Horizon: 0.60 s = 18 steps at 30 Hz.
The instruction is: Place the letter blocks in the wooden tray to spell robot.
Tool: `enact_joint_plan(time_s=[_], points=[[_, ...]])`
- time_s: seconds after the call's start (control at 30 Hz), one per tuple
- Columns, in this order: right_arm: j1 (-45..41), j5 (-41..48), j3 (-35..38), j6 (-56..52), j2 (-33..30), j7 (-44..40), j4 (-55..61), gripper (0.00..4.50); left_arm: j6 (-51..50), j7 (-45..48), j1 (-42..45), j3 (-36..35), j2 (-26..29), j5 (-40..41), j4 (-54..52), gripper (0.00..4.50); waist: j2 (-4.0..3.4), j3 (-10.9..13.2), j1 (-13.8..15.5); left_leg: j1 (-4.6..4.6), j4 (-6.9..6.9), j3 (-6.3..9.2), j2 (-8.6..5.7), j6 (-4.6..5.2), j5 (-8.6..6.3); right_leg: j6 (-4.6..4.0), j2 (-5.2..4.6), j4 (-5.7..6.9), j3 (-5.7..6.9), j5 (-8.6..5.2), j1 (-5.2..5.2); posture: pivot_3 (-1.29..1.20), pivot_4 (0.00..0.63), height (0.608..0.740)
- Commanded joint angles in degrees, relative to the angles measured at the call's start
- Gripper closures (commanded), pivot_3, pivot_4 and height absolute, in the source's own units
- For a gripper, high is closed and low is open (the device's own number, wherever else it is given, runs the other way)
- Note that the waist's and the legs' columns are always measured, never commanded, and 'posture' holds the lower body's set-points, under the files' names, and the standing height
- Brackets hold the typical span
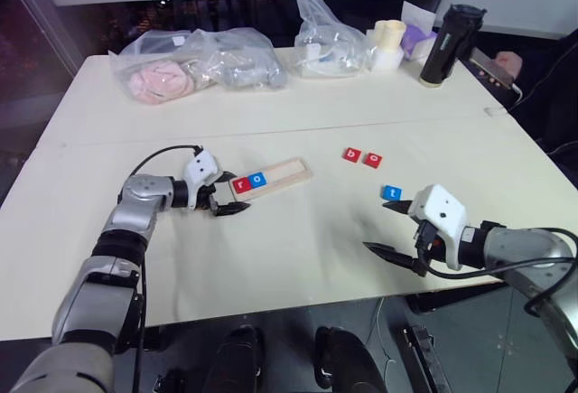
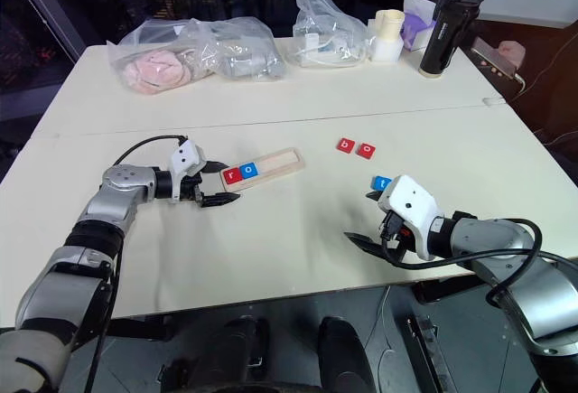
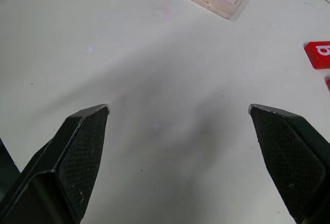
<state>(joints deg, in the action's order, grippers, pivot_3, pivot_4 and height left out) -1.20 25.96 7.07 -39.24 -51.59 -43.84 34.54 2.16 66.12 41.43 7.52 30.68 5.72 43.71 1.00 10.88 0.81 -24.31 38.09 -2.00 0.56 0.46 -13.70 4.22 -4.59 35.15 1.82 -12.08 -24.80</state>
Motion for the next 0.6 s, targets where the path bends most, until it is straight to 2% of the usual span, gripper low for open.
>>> enact_joint_plan(time_s=[0.03, 0.1, 0.2, 0.23, 0.27, 0.43, 0.6], points=[[-0.9, -0.2, 0.1, 0.8, -0.1, -0.3, 1.2, 0.02, -0.1, 0.0, -1.9, 1.3, -0.3, -2.0, 0.1, 0.00, 0.00, 0.0, 0.0, 0.03, 0.00, 0.00, 0.00, 0.00, 0.00, 0.00, 0.00, 0.00, 0.00, 0.00, 0.02, 0.00, 0.150, 0.740], [-0.9, -0.3, 0.2, 0.9, -0.3, -0.5, 1.2, 0.02, -0.3, 0.0, -2.2, 1.4, -0.5, -2.0, -0.4, 0.00, 0.00, 0.0, 0.0, 0.03, 0.00, 0.00, 0.00, 0.00, 0.00, 0.00, -0.01, 0.00, 0.00, 0.00, 0.03, 0.00, 0.150, 0.740], [-0.8, -0.4, 0.2, 0.9, -0.5, -0.8, 1.2, 0.00, -0.6, -0.1, -2.4, 1.4, -0.8, -1.9, -0.9, 0.83, -0.01, 0.0, 0.1, 0.03, 0.00, 0.00, 0.00, 0.00, 0.00, 0.00, -0.01, 0.00, 0.00, 0.00, 0.04, 0.00, 0.150, 0.740], [-0.8, -0.5, 0.2, 0.9, -0.6, -0.9, 1.2, 0.00, -0.7, -0.1, -2.4, 1.4, -1.0, -1.9, -1.0, 1.25, 0.00, 0.0, 0.1, 0.03, 0.00, 0.00, -0.01, 0.00, 0.00, 0.00, -0.02, 0.00, 0.00, 0.00, 0.04, 0.00, 0.150, 0.740], [-0.9, -0.5, 0.3, 0.9, -0.5, -1.0, 1.1, 0.00, -0.7, -0.2, -2.5, 1.4, -1.0, -2.0, -1.1, 1.37, -0.01, 0.0, 0.1, 0.03, 0.01, 0.01, -0.01, 0.00, 0.00, 0.00, -0.02, 0.00, 0.00, 0.00, 0.05, 0.00, 0.150, 0.740], [-0.9, -0.6, 0.5, 0.6, -0.4, -1.1, 1.4, 0.00, -1.0, -0.4, -3.2, 1.6, -1.2, -2.1, -2.1, 1.36, -0.01, 0.0, 0.1, 0.05, 0.04, 0.01, 0.00, 0.00, 0.00, 0.00, -0.03, 0.00, 0.01, 0.00, 0.09, 0.00, 0.150, 0.740], [-0.8, -0.5, 0.7, 0.3, -0.5, -1.1, 1.6, 0.00, -2.4, 2.5, -5.3, 2.2, -1.0, -0.5, -8.4, 1.36, -0.02, 0.0, 0.1, 0.04, 0.04, 0.01, -0.01, 0.01, -0.01, 0.00, -0.06, -0.03, 0.00, 0.00, 0.09, 0.00, 0.150, 0.740]])
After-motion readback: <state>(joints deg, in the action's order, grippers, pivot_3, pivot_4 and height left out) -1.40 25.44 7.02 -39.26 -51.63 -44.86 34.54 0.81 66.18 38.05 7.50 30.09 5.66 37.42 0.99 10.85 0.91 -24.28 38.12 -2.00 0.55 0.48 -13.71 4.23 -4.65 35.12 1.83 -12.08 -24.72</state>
